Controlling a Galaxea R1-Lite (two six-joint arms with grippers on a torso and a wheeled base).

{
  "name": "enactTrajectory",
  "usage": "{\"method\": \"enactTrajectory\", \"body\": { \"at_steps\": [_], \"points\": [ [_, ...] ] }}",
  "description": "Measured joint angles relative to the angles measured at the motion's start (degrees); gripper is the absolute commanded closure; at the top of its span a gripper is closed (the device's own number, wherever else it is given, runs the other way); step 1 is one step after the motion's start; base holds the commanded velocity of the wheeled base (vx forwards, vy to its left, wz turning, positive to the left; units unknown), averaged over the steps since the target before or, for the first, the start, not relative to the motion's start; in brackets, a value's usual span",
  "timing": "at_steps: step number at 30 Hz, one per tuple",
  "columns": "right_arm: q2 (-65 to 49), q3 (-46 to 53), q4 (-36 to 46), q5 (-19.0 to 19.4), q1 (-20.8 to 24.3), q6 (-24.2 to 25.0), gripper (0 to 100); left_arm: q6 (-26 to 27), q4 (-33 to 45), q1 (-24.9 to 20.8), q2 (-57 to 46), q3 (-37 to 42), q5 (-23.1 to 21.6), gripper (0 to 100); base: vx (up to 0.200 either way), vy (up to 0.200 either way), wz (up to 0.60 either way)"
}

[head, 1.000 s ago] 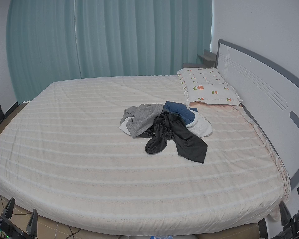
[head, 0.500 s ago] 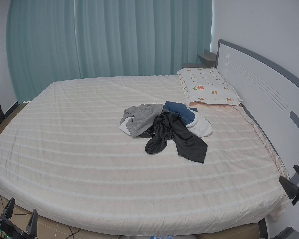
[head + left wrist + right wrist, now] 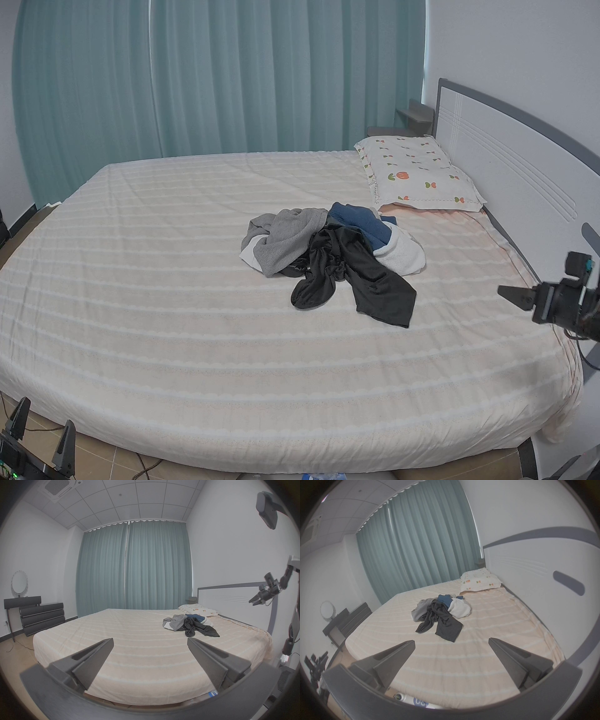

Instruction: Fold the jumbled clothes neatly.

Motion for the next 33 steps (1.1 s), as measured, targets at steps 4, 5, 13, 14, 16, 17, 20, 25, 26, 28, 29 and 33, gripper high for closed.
{"method": "enactTrajectory", "body": {
  "at_steps": [4,5,13,14,16,17,20,25,26,28,29,33],
  "points": [
    [11.2,-6.1,-2.6,-1.0,1.2,3.2,0,0.0,0.0,0.0,0.0,0.0,0.0,0,0.0,0.0,0.0],
    [14.2,-7.9,-3.2,-1.3,1.5,4.1,0,0.0,0.0,0.0,0.0,0.0,0.0,0,0.0,0.0,0.0],
    [37.1,-22.7,-7.4,-3.0,3.6,10.8,0,0.0,0.0,0.0,0.0,0.0,0.0,0,0.0,0.0,0.0],
    [40.1,-24.9,-7.9,-3.2,3.9,11.7,0,0.0,0.0,0.0,0.0,0.0,0.0,0,0.0,0.0,0.0],
    [45.7,-29.1,-8.7,-3.6,4.3,13.5,0,0.0,0.0,0.0,0.0,0.0,0.0,0,0.0,0.0,0.0],
    [48.7,-31.3,-8.9,-3.8,4.6,14.5,0,0.0,0.0,0.0,0.0,0.0,0.0,0,0.0,0.0,0.0],
    [56.6,-37.9,-9.8,-4.4,5.4,17.1,0,0.0,0.0,0.0,0.0,0.0,0.0,0,0.0,0.0,0.0],
    [65.8,-44.2,-10.8,-5.1,7.4,20.2,0,0.0,0.0,0.0,0.0,0.0,0.0,0,0.0,0.0,0.0],
    [67.0,-44.8,-10.8,-5.1,7.6,20.3,0,0.0,0.0,0.0,0.0,0.0,0.0,0,0.0,0.0,0.0],
    [68.7,-45.5,-10.9,-5.2,7.9,20.4,0,0.0,0.0,0.0,0.0,0.0,0.0,0,0.0,0.0,0.0],
    [69.4,-45.8,-10.9,-5.1,8.0,20.4,0,0.0,0.0,0.0,0.0,0.0,0.0,0,0.0,0.0,0.0],
    [71.3,-46.9,-11.2,-5.2,8.1,20.7,0,0.0,0.0,0.0,0.0,0.0,0.0,0,0.0,0.0,0.0]
  ]
}}
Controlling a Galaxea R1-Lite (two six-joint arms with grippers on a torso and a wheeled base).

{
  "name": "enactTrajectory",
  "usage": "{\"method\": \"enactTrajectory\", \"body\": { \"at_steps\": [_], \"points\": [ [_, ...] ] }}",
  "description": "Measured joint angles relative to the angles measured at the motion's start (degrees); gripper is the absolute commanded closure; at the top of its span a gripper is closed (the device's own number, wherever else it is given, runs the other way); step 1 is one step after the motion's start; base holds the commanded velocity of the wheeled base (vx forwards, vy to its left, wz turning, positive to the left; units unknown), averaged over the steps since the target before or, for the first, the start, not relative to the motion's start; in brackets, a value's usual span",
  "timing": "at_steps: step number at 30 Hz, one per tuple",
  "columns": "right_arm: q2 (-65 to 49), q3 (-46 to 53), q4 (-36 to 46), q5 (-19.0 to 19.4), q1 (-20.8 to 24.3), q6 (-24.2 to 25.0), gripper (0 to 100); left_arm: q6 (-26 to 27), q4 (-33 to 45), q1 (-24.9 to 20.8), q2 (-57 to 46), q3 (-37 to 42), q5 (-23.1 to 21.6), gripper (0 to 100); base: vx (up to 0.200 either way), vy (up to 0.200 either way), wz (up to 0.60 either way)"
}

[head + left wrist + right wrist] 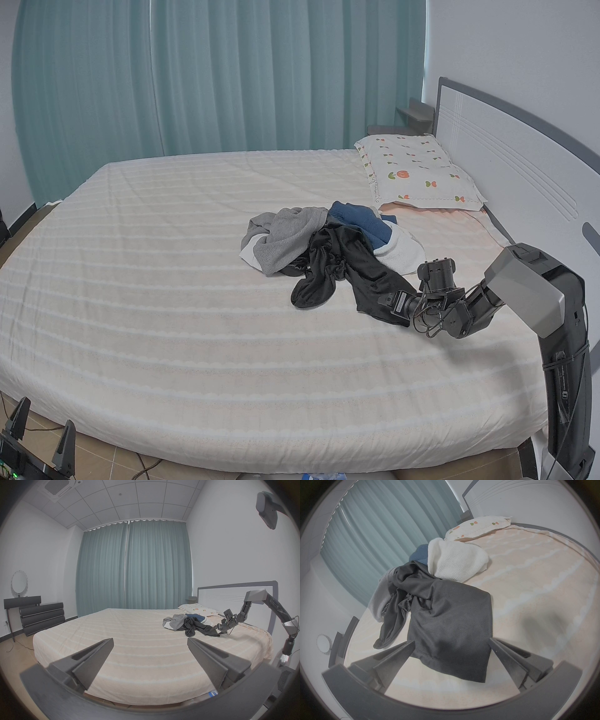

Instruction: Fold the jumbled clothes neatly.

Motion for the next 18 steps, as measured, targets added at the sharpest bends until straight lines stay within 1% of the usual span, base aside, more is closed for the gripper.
{"method": "enactTrajectory", "body": {
  "at_steps": [6,7,10,14,18],
  "points": [
    [1.6,-1.0,-0.3,-0.1,0.1,0.3,0,0.0,0.0,0.0,0.0,0.0,0.0,0,0.0,0.0,0.0],
    [1.8,-1.3,-0.3,-0.1,0.1,0.5,100,0.0,0.0,0.0,0.0,0.0,0.0,0,0.0,0.0,0.0],
    [2.4,-1.9,-0.3,-0.4,0.1,0.8,100,0.0,0.0,0.0,0.0,0.0,0.0,0,0.0,0.0,0.0],
    [2.8,-2.8,-0.5,-1.9,0.4,1.4,100,0.0,0.0,0.0,0.0,0.0,0.0,0,0.0,0.0,0.0],
    [2.8,-2.8,-0.5,-2.1,0.6,1.5,100,0.0,0.0,0.0,0.0,0.0,0.0,0,0.0,0.0,0.0]
  ]
}}
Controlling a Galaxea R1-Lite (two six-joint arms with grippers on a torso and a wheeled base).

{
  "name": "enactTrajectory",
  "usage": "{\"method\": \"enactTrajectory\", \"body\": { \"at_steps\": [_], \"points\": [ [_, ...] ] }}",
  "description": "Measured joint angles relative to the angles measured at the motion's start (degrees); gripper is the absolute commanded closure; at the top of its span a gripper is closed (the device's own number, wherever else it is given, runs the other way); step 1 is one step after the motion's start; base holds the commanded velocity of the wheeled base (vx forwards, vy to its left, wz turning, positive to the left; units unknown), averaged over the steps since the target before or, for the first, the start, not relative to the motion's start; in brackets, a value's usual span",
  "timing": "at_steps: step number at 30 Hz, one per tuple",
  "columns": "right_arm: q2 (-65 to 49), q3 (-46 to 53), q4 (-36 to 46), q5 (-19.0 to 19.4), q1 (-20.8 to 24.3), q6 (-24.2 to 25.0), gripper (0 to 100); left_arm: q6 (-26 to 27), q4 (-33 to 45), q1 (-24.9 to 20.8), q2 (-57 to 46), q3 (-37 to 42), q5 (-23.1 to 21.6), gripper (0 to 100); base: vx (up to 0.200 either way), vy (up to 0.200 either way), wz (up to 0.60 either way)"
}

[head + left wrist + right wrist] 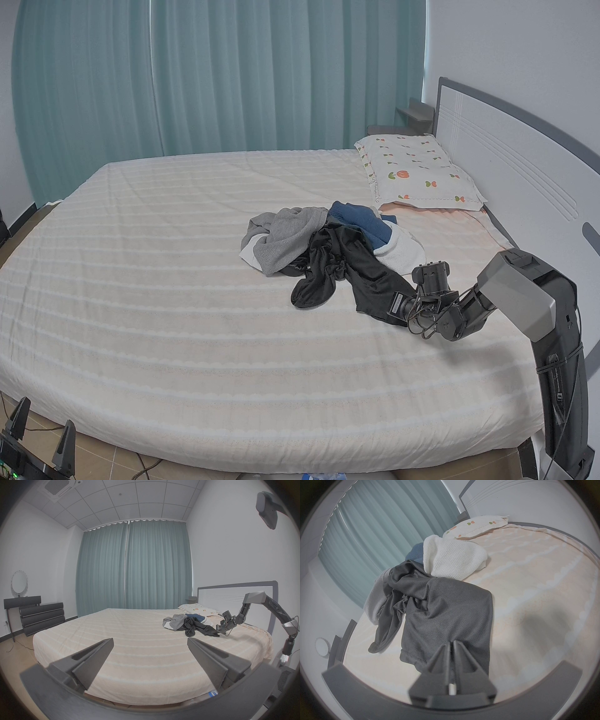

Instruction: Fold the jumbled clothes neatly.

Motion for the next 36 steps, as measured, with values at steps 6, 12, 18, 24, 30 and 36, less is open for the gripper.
{"method": "enactTrajectory", "body": {
  "at_steps": [6,12,18,24,30,36],
  "points": [
    [-1.0,0.6,0.0,0.2,0.1,0.9,100,0.0,0.0,0.0,0.0,0.0,0.0,0,0.0,0.0,0.0],
    [-5.1,2.9,0.3,2.3,0.1,4.0,100,0.0,0.0,0.0,0.0,0.0,0.0,0,0.0,0.0,0.0],
    [-5.9,3.1,0.9,2.8,-0.7,4.1,100,0.0,0.0,0.0,0.0,0.0,0.0,0,0.0,0.0,0.0],
    [-6.1,3.3,2.0,3.1,-0.8,3.2,100,0.0,0.0,0.0,0.0,0.0,0.0,0,0.0,0.0,0.0],
    [-5.2,3.1,2.1,3.3,-0.7,2.3,0,0.0,0.0,0.0,0.0,0.0,0.0,0,0.0,0.0,0.0],
    [-4.3,2.0,2.0,3.4,-0.7,2.4,0,0.0,0.0,0.0,0.0,0.0,0.0,0,0.0,0.0,0.0]
  ]
}}
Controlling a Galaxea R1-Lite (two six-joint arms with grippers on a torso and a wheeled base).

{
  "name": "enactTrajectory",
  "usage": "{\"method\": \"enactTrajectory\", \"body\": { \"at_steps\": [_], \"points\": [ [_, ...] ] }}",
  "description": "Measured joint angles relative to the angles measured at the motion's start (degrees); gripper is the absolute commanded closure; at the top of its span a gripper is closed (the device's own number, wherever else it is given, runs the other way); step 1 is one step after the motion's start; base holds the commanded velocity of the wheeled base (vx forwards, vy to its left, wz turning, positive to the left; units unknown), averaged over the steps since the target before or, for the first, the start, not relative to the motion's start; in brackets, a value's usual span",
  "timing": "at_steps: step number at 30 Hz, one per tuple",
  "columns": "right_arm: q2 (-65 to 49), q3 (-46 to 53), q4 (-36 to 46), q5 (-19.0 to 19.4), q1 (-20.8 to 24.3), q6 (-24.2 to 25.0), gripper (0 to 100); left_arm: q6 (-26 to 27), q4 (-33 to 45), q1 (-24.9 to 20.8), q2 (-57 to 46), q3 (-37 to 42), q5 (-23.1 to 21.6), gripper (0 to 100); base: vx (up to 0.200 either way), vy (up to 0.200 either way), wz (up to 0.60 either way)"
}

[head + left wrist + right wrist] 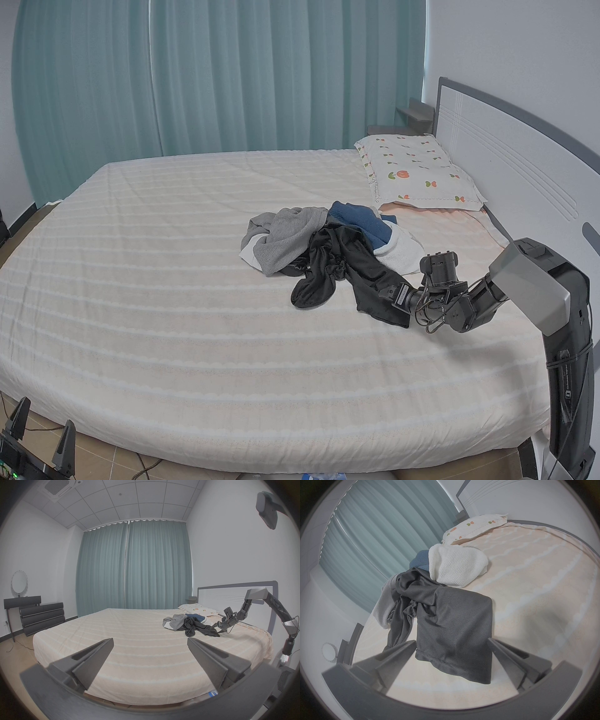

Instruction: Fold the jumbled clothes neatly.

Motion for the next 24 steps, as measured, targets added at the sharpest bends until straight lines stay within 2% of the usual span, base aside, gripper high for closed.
{"method": "enactTrajectory", "body": {
  "at_steps": [12,13,24],
  "points": [
    [3.6,-4.5,0.6,-0.7,-0.4,-0.6,0,0.0,0.0,0.0,0.0,0.0,0.0,0,0.0,0.0,0.0],
    [3.9,-4.9,0.7,-0.7,-0.5,-0.7,100,0.0,0.0,0.0,0.0,0.0,0.0,0,0.0,0.0,0.0],
    [5.5,-6.3,0.5,-1.6,-0.4,-0.8,100,0.0,0.0,0.0,0.0,0.0,0.0,0,0.0,0.0,0.0]
  ]
}}
